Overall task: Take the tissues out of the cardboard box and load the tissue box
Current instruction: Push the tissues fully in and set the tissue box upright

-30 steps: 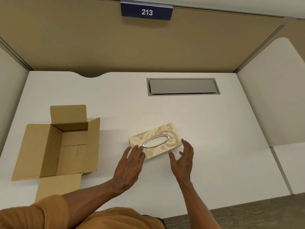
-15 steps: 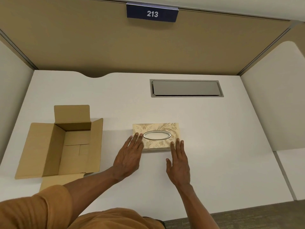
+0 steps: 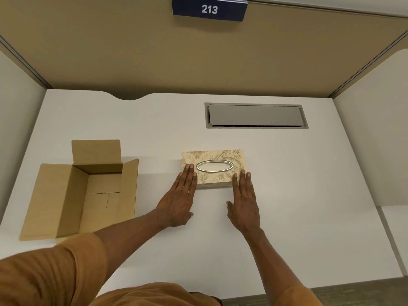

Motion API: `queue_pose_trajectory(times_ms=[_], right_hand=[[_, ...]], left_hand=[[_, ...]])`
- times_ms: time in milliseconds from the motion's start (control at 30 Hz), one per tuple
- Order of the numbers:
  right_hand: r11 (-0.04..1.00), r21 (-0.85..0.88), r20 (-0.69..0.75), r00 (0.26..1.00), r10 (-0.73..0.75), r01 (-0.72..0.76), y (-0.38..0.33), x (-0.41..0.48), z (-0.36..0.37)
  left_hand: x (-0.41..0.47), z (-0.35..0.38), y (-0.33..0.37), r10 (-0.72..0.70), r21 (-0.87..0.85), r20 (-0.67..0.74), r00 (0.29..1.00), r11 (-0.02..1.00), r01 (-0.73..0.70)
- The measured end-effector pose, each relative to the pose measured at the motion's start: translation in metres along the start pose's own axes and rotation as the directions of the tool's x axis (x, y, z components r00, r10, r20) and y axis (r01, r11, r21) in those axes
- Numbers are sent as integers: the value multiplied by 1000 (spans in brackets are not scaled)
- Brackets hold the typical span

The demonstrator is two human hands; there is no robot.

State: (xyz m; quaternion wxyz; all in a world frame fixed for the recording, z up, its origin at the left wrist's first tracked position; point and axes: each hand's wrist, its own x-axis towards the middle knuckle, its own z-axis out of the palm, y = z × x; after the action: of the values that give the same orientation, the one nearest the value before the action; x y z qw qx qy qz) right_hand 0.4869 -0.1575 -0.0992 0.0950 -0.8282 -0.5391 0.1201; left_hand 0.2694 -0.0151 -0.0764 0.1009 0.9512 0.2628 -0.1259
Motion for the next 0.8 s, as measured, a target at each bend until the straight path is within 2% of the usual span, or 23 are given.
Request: queue_pose_trajectory(times_ms=[433, 800], right_hand=[[999, -34, -6, 1000, -22, 22, 13, 88, -13], [997, -73, -4, 1000, -21, 21, 18, 129, -17]], left_hand=[[88, -26, -46, 10, -35, 3, 1000, 999, -10], [129, -35, -67, 30, -47, -2, 1000, 998, -30]])
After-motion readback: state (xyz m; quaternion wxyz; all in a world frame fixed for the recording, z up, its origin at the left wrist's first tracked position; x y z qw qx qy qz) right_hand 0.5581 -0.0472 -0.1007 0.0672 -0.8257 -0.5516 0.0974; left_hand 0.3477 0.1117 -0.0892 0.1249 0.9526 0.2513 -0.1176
